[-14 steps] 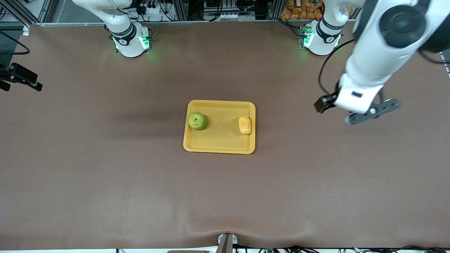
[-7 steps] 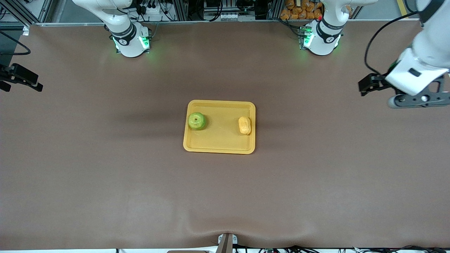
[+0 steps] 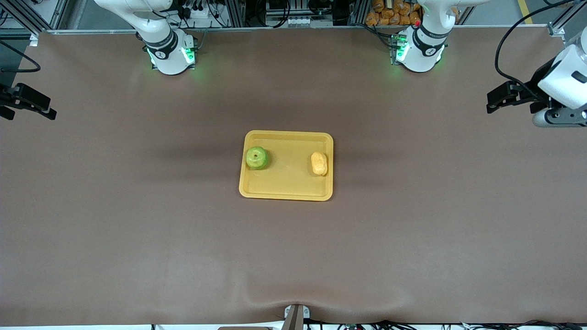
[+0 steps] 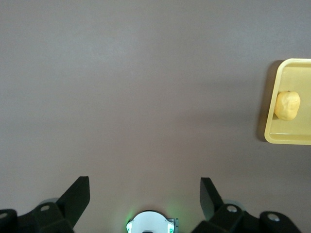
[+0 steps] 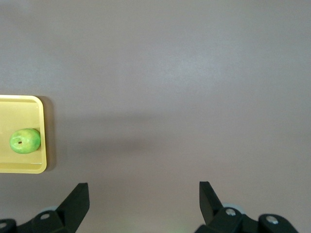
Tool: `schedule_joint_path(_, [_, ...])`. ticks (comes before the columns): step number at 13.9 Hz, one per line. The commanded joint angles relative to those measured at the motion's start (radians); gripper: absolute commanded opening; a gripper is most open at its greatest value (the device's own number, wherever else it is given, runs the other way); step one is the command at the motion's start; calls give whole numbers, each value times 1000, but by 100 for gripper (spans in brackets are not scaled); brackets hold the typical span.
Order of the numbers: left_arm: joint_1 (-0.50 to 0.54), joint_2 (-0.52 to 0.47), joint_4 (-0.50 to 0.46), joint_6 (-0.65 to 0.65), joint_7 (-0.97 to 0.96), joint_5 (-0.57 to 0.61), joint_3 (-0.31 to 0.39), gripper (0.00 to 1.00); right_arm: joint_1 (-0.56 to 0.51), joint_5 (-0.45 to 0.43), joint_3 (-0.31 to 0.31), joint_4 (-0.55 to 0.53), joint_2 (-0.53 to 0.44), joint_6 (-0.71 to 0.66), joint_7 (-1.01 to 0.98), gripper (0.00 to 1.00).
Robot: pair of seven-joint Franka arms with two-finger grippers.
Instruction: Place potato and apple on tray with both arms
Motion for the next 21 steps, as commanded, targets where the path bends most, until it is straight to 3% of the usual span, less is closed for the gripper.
schedule_joint_path(1, [7,-45,-46,15,10,-15,2,100,-17,-2,10,4,1,-4,-11,100])
schedule_joint_path(6, [30,-51,-62,66,58,-16,5,100,-19,0,9,0,9,40,-8,100])
schedule_joint_path(11, [-35,-166,-197,107,58,-16,28,100,-19,3,9,0,9,24,3,100])
schedule_joint_path(21, [-17,-146,-151,96,53,-39,35,100,-17,5,9,0,9,-15,3,100])
